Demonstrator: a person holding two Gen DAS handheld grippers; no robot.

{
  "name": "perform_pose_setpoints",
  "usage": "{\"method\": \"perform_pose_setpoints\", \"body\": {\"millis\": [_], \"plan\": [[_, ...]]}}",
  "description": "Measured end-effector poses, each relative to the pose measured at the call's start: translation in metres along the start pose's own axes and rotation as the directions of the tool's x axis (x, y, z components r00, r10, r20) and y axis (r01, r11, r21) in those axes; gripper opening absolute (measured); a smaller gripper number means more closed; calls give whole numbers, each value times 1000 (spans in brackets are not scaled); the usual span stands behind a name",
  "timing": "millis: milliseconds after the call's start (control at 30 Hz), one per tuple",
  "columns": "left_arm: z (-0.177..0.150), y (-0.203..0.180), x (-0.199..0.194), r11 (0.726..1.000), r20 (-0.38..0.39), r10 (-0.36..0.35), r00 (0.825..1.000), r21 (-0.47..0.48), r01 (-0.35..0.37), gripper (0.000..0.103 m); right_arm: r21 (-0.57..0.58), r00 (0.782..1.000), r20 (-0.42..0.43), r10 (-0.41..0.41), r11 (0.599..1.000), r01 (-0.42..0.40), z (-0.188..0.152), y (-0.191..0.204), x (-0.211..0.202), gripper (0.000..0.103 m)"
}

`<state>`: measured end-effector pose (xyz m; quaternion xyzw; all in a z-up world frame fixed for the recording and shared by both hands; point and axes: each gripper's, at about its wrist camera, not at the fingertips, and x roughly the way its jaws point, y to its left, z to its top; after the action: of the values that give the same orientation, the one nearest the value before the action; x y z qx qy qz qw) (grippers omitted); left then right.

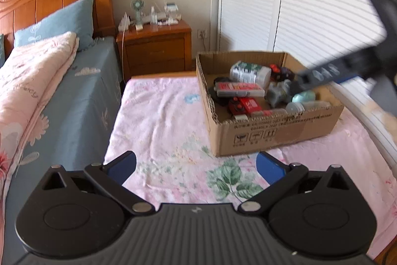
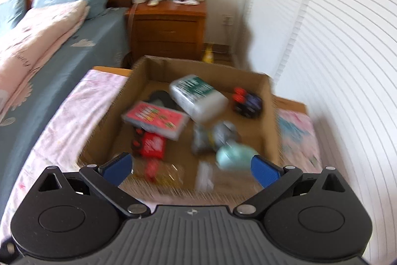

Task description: Organize rigid objects

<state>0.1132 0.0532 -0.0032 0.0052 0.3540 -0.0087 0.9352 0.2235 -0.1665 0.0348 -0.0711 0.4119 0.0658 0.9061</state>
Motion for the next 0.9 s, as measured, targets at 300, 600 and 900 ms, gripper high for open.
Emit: {"method": "perform_pose_setpoints", "body": {"millis": [300, 600, 900], "plan": [[-3, -29, -2, 1000, -62, -5, 998, 22, 6, 102, 151, 995, -62, -81, 984, 90, -88, -16, -25, 103], [5, -54, -14, 998, -90, 21, 996, 67, -15, 102, 145, 996, -7, -92, 985, 92, -100, -17, -61, 103], [20, -57, -29, 998, -50, 31, 998, 60, -28, 102, 172, 995, 40, -92, 982, 84, -95, -28, -76, 103]]}}
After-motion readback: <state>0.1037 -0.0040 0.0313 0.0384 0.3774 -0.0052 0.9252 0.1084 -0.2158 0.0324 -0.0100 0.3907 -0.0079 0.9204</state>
